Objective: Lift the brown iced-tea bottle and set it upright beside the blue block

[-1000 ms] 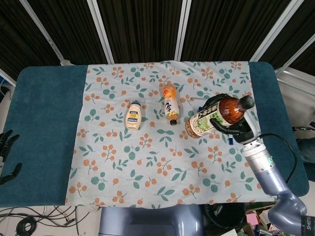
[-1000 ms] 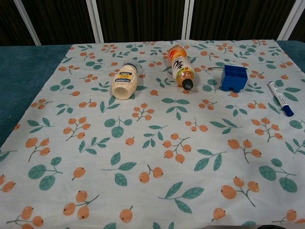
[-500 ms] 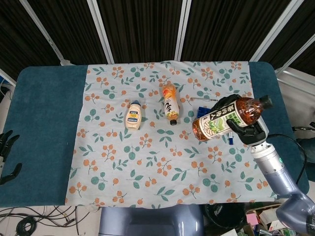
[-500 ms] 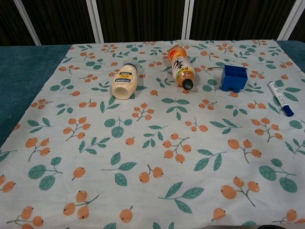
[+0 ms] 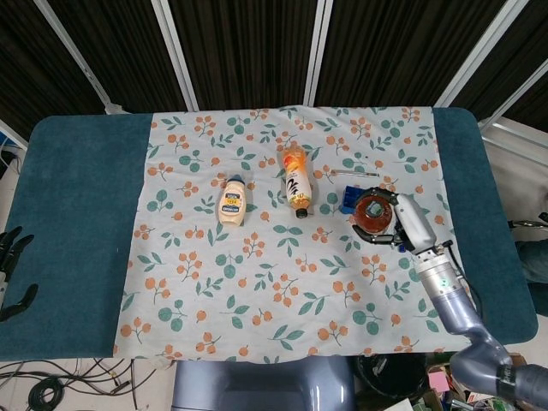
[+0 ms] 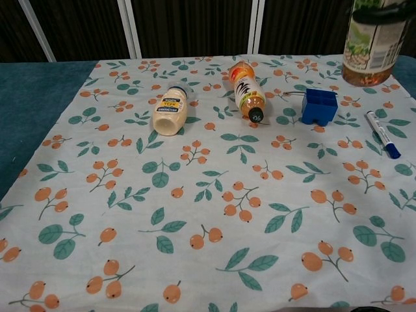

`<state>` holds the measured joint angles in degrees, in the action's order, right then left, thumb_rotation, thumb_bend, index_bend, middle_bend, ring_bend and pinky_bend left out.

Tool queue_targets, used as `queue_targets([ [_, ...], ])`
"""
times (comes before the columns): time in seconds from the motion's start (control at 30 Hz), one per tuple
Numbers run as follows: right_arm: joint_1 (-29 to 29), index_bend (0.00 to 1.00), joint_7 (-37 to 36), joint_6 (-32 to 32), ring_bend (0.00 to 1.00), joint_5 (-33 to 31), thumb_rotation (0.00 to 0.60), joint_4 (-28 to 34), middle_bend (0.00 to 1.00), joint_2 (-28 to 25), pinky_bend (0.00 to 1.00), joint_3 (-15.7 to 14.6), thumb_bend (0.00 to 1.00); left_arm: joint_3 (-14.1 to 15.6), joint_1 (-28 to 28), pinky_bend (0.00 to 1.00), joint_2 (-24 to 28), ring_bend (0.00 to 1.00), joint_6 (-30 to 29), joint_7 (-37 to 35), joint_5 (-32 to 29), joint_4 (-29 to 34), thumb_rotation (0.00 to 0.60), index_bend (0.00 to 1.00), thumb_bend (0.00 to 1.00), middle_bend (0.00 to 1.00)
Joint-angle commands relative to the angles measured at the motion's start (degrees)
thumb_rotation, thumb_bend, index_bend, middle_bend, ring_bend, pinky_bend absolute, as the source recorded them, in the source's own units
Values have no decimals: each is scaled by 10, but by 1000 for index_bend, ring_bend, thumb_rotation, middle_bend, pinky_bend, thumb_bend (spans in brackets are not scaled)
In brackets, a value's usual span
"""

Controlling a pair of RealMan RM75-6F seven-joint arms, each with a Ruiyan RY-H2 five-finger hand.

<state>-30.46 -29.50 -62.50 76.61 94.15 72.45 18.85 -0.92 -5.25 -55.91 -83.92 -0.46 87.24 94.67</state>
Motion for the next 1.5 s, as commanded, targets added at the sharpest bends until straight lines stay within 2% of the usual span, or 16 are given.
queue_targets([
  [0.03,-7,600,37,-13,649,-48,600,-57,601,75,782,-13,544,0,0,75,0,5,0,0,0,0,600,102,366,0],
  [0.43,-11,600,-1,12,621,-73,600,-144,573,150,758,-22,542,0,-1,75,1,5,3,4,-3,1,600,102,366,0],
  [0.7,-3,600,-18,15,611,-77,600,-186,557,187,754,-33,504,0,-1,76,2,5,5,5,-4,1,600,102,366,0],
  [0.9,-1,574,-38,28,583,-78,600,-215,528,214,697,-40,451,0,-1,84,2,5,5,5,-4,2,600,102,366,0],
  [1.03,0,486,-47,35,533,-68,600,-226,469,223,629,-47,379,0,-1,86,2,6,6,5,-5,2,600,102,366,0],
  [1.1,1,404,-57,36,466,-63,600,-229,391,227,529,-48,320,0,-1,88,2,6,6,5,-5,2,600,102,366,0],
  [1.17,0,264,-70,37,352,-55,600,-232,255,229,363,-49,236,0,-1,88,2,5,6,5,-6,2,600,102,366,0],
  [1.23,0,150,-86,40,256,-43,600,-233,140,227,265,-51,173,0,-1,88,3,5,6,5,-6,2,600,102,366,0],
  [1.33,-1,28,-115,41,139,-18,600,-231,26,218,198,-58,98,0,-2,88,3,6,7,5,-5,1,600,102,366,0],
  [1.5,4,0,-139,31,79,6,600,-225,0,204,148,-65,35,0,-2,89,3,5,7,6,-6,1,600,104,366,0],
])
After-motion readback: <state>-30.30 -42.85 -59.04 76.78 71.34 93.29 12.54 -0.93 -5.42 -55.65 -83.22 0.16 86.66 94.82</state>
